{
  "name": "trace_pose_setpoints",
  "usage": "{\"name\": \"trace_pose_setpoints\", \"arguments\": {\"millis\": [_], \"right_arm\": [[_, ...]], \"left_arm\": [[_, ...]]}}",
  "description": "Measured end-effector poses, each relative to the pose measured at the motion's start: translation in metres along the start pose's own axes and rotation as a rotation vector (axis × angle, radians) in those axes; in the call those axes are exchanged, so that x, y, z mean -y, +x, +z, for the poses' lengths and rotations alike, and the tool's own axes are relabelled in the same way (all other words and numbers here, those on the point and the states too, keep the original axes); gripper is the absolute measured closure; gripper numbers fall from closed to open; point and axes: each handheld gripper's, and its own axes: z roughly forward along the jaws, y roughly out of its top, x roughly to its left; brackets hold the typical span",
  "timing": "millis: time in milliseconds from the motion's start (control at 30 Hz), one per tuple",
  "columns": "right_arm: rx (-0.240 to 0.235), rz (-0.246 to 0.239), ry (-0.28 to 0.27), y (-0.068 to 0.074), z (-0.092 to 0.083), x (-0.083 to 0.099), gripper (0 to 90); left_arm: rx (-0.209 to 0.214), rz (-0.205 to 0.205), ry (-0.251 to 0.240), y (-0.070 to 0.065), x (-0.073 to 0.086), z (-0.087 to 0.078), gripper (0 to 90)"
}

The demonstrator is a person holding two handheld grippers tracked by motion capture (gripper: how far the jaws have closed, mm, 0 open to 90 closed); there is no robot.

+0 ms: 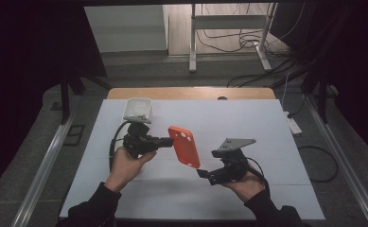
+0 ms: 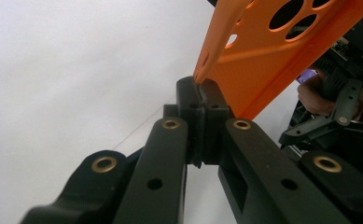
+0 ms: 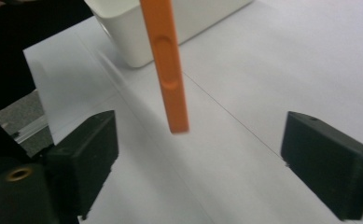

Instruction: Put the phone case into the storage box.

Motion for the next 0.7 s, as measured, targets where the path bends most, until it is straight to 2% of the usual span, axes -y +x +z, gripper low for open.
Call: {"name": "trace_pose_setpoints", "arguments": {"millis": [200, 400, 700], "right_arm": [[0.031, -0.016, 0.036, 0.0, -0.002, 0.004, 2.4], [0.033, -0.011, 0.027, -0.001, -0.006, 0.006, 0.9], [0.061, -0.016, 0.035, -0.002, -0.013, 0.013, 0.0]], "left_arm": [[-0.016, 0.002, -0.008, 0.004, 0.0, -0.005, 89.4], [-0.035, -0.005, -0.02, 0.008, 0.001, -0.012, 89.4], [-0.049, -0.018, -0.032, 0.015, 0.0, -0.019, 89.4]]}}
